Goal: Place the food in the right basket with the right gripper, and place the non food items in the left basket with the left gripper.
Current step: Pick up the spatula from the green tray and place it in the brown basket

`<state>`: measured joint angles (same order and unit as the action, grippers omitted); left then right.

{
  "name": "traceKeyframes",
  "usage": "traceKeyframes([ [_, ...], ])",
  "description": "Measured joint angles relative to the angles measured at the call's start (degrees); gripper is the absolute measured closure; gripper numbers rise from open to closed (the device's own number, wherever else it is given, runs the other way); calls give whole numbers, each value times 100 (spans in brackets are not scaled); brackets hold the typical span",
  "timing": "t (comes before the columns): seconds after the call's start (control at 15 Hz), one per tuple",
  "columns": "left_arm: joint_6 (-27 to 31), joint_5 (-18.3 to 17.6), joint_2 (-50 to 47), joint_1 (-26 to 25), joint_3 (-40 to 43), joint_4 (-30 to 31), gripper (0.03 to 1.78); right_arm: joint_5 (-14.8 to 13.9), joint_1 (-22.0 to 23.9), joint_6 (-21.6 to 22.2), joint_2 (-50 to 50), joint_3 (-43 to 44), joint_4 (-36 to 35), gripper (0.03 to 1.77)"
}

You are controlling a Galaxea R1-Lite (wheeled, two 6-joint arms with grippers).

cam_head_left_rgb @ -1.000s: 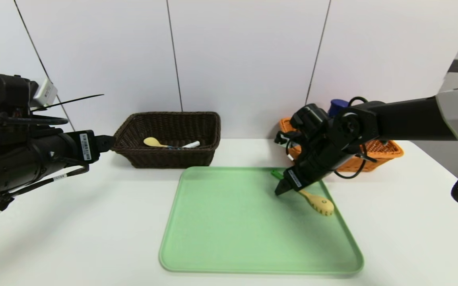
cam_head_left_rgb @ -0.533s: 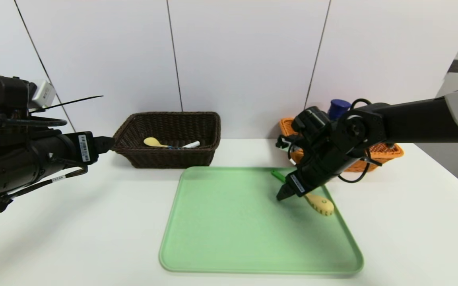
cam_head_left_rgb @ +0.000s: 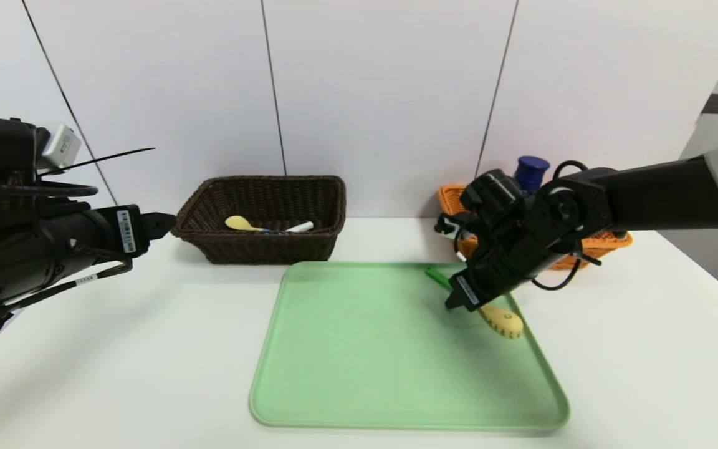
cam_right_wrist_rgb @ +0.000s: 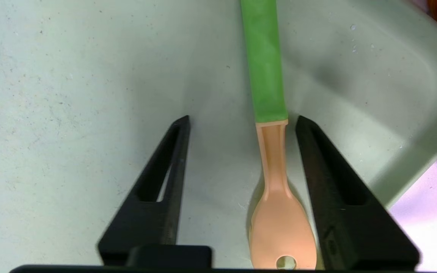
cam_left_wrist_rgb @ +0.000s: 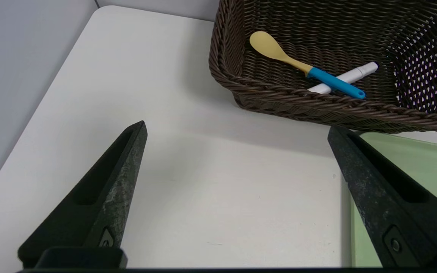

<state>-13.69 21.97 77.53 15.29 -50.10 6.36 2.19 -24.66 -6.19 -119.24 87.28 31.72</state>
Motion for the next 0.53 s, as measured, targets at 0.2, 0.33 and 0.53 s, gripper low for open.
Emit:
traceKeyframes([
  [0.2, 2, -6, -9, -7, 0, 0, 12, 9, -11, -13, 13, -35, -59, 169],
  [0.33, 20, -23, -13, -7, -2, -2, 12, 15, -17, -30, 77, -95, -165, 169],
  [0.53, 13, -33, -16, -7, -6, 0, 12, 23, -124, -127, 358, -424, -566, 169],
])
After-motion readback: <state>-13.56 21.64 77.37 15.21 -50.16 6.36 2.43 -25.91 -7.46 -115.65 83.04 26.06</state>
